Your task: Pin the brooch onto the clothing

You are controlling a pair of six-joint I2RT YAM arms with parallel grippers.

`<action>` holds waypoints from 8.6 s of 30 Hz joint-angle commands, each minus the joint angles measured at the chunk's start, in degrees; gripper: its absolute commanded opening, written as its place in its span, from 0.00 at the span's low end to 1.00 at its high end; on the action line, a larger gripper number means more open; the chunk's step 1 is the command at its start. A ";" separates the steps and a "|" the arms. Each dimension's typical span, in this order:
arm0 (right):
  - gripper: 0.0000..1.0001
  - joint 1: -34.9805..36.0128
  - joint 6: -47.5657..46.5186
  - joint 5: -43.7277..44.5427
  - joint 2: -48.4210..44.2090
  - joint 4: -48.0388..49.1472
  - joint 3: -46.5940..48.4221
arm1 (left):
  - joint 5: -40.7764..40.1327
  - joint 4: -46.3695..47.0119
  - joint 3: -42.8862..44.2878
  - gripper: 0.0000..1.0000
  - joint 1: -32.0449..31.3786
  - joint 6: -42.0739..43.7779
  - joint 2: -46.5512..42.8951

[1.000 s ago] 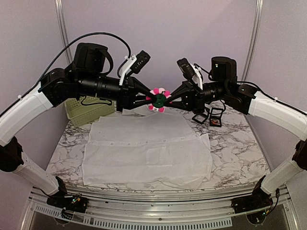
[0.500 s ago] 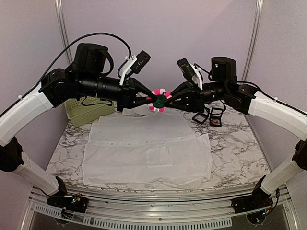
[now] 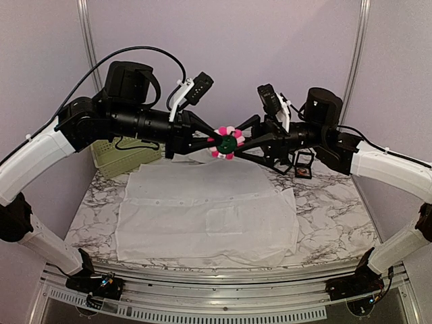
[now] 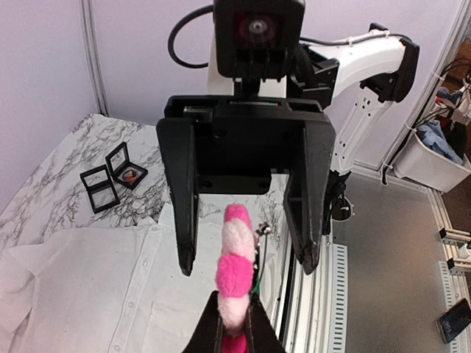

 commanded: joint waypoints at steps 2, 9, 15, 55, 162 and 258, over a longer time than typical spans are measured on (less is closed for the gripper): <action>0.49 0.72 3.93 1.29 -1.02 9.94 -1.79 | 0.64 0.99 -0.17 0.00 -0.81 0.62 0.27; 0.39 0.80 5.26 0.69 0.46 11.56 -1.22 | 0.75 0.90 0.07 0.00 -0.92 0.62 0.31; 0.36 0.82 5.39 0.60 1.33 11.41 -0.98 | 0.75 0.83 0.70 0.00 -0.92 0.62 0.53; 0.25 0.77 7.25 -1.83 4.17 11.04 0.82 | -0.43 -0.63 2.38 0.00 -2.15 3.29 1.28; 0.43 2.61 5.02 7.55 0.88 14.21 -4.79 | -12.26 -5.18 3.70 0.00 -8.04 13.66 0.64; 0.00 -2.24 13.61 24.05 2.61 -12.99 4.49 | -27.48 -7.41 5.29 0.79 -6.40 28.59 -2.97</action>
